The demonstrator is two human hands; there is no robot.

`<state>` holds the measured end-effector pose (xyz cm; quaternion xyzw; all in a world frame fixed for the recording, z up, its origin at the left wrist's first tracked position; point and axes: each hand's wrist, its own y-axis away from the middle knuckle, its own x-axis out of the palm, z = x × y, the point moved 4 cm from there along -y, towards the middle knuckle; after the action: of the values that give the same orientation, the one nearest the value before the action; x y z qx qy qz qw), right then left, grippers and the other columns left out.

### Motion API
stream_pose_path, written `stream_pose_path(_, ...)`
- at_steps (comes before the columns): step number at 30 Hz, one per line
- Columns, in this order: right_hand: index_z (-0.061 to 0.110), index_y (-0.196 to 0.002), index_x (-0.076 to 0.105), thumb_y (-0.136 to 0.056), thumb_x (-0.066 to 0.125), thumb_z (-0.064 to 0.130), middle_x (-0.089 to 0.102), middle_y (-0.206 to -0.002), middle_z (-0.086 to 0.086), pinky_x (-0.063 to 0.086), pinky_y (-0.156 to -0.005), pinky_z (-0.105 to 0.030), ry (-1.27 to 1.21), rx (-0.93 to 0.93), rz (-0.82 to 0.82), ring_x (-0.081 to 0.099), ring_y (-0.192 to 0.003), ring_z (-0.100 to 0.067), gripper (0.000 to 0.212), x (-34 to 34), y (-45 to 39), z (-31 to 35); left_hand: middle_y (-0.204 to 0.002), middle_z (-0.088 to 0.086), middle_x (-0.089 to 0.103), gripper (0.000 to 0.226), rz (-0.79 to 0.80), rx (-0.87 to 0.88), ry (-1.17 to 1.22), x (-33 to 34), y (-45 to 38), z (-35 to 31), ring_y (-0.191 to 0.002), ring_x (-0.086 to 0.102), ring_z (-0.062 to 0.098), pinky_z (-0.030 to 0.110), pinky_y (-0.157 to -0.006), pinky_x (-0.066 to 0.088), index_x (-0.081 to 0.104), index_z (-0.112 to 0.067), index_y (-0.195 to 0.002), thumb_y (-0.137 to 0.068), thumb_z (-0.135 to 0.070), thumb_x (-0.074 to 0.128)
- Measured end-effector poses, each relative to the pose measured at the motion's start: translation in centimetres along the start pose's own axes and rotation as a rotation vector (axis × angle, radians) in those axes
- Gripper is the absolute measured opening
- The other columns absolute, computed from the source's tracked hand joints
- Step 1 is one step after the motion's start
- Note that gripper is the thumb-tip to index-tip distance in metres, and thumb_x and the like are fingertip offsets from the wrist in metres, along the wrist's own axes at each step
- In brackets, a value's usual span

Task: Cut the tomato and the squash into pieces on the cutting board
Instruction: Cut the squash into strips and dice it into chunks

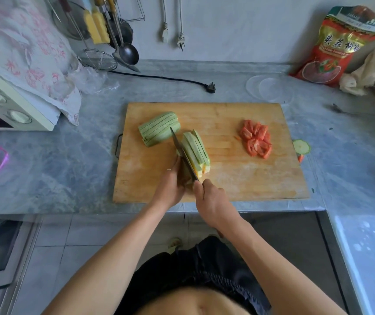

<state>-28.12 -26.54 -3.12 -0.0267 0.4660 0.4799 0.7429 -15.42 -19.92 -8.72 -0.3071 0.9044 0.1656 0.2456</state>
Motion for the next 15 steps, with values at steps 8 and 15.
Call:
stream_pose_path(8,0.013,-0.093,0.045,-0.106,0.027,0.044,0.051,-0.077,-0.006,0.031,-0.059,-0.035,-0.123,-0.015,-0.035,0.044,-0.06,-0.02,0.038,-0.9,-0.9,1.6,-0.144,0.004,0.053,0.073,-0.007,0.011,-0.063,0.1,-0.3,0.0,-0.108,0.063,0.022,0.042,-0.085,0.055,0.022,-0.021,-0.156,-0.092,-0.002,0.051)
stream_pose_path(15,0.024,-0.07,0.038,-0.106,0.029,0.042,0.052,-0.071,-0.003,0.032,-0.055,-0.033,-0.16,-0.033,-0.066,0.048,-0.061,-0.021,0.042,-1.9,-0.2,0.8,-0.139,0.003,0.057,0.068,-0.059,0.024,-0.029,0.3,0.0,-0.6,-0.107,0.063,0.021,0.009,-0.072,0.045,0.033,-0.02,-0.151,-0.09,0.003,0.052)
